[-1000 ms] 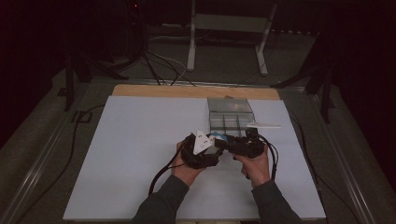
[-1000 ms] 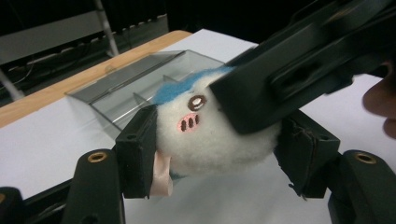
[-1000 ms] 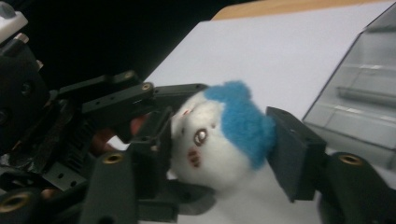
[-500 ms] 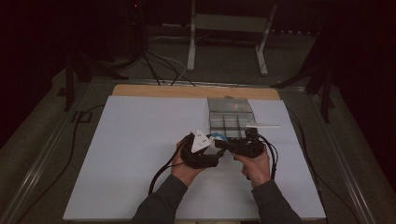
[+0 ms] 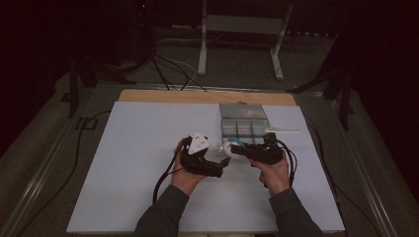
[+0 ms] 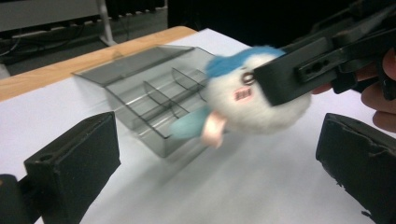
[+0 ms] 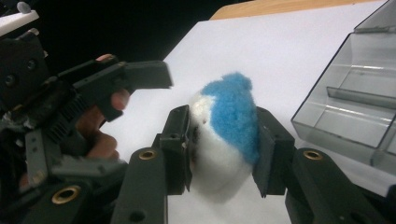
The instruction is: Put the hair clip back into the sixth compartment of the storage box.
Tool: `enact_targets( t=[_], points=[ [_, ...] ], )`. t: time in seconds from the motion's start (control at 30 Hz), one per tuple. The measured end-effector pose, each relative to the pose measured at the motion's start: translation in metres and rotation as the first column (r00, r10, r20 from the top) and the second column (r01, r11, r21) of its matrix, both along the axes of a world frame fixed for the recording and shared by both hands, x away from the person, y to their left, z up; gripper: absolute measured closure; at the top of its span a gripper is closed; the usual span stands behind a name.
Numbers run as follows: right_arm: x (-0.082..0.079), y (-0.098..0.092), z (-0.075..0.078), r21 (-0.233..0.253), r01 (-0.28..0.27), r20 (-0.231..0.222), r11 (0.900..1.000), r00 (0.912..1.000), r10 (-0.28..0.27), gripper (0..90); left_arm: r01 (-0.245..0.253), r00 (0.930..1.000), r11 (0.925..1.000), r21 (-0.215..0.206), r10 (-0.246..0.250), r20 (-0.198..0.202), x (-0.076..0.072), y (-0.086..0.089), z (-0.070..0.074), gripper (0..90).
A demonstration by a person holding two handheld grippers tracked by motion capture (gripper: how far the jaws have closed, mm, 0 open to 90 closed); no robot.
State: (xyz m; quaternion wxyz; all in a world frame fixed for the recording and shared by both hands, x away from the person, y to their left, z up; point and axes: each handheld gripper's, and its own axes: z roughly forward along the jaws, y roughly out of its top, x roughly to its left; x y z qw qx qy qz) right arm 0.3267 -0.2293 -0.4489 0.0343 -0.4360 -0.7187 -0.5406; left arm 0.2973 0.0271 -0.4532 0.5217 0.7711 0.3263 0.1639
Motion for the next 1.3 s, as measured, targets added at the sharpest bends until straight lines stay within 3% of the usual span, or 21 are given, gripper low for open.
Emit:
enact_targets(
  t=[0.27,0.4,0.57,0.77,0.83,0.87,1.07,1.3],
  points=[
    [0.006,-0.006,0.007,-0.01,0.008,0.021,1.0,0.9998,-0.008,61.6,-0.032,0.9995,0.999,-0.033,0.032,-0.009,-0.003,0.036,0.003,0.7],
    [0.009,-0.009,0.008,-0.024,0.012,0.025,1.0,0.9996,-0.012,61.5,-0.084,0.9965,0.9949,-0.056,0.084,-0.004,-0.008,0.062,0.003,0.7],
    [0.013,-0.013,0.008,-0.031,0.02,0.029,0.999,0.9994,-0.02,61.5,-0.144,0.9895,0.9884,-0.049,0.144,0.003,-0.015,0.091,-0.002,0.8],
    [0.019,-0.019,0.013,-0.042,0.032,0.043,0.999,0.9986,-0.03,61.5,-0.221,0.9751,0.974,-0.049,0.221,0.005,-0.028,0.125,-0.011,0.8],
    [0.02,-0.02,0.013,-0.044,0.034,0.045,0.998,0.9985,-0.032,61.5,-0.221,0.9751,0.974,-0.049,0.221,0.005,-0.028,0.125,-0.011,0.8],
    [0.02,-0.02,0.013,-0.044,0.034,0.045,0.998,0.9985,-0.032,61.5,-0.254,0.9671,0.9661,-0.048,0.254,0.009,-0.035,0.14,-0.016,0.8],
    [0.027,-0.033,0.014,-0.058,0.058,0.057,0.997,0.9968,-0.055,61.4,-0.317,0.9481,0.9484,-0.011,0.317,0.023,-0.053,0.169,-0.025,0.8],
    [0.038,-0.043,0.017,-0.074,0.079,0.077,0.994,0.9943,-0.073,61.4,-0.388,0.9211,0.9213,-0.017,0.389,0.021,-0.075,0.199,-0.036,0.8]
  ],
)
